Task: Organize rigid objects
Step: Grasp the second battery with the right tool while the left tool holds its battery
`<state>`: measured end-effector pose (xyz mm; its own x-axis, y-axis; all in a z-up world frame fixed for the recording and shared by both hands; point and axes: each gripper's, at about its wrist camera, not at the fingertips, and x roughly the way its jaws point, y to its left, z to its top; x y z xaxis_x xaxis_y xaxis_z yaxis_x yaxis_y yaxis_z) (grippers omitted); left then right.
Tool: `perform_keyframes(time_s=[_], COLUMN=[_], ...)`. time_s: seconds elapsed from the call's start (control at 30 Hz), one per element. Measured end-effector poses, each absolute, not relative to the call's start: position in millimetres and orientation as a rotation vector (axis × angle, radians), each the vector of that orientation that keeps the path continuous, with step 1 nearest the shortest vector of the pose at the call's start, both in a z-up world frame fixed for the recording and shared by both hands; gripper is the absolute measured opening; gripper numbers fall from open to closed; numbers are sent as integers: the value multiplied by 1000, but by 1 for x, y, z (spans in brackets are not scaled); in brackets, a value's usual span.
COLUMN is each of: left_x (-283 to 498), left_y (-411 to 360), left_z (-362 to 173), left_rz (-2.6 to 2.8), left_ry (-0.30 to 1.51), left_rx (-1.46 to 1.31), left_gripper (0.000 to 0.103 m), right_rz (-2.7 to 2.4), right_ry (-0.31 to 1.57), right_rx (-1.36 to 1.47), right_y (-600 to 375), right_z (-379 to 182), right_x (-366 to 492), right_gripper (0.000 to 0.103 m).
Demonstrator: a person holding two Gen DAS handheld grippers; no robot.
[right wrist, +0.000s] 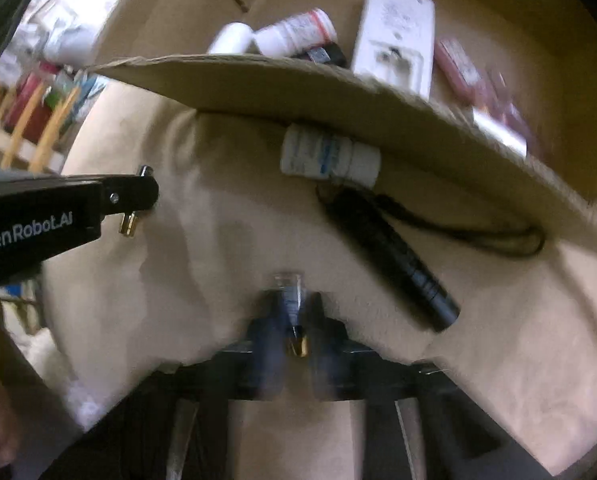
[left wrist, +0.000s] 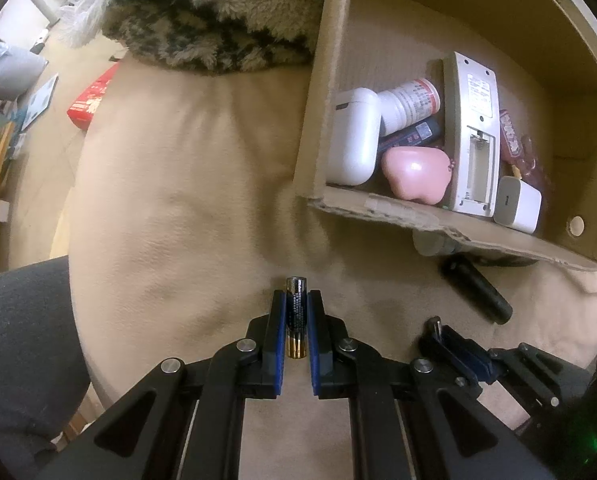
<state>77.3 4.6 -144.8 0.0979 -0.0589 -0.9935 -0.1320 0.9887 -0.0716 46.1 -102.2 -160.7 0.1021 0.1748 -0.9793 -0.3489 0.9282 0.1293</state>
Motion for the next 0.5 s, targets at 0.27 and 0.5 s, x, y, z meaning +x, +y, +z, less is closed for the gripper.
perform_keyframes(time_s=[0.27,0.5], left_x=[78,70], left_y=[3,2], left_z=[-144,-122], left_rz=[54,40], left_ry=[1469,1404], left_rx=[-142,-130], left_gripper=[9,9], right_rz=[378,373], right_ry=[1414,1377], right_rx=[-90,-21], right_y=[-121,-151], right_z=[-152,-133], right_x=[52,54], right_gripper=[11,11])
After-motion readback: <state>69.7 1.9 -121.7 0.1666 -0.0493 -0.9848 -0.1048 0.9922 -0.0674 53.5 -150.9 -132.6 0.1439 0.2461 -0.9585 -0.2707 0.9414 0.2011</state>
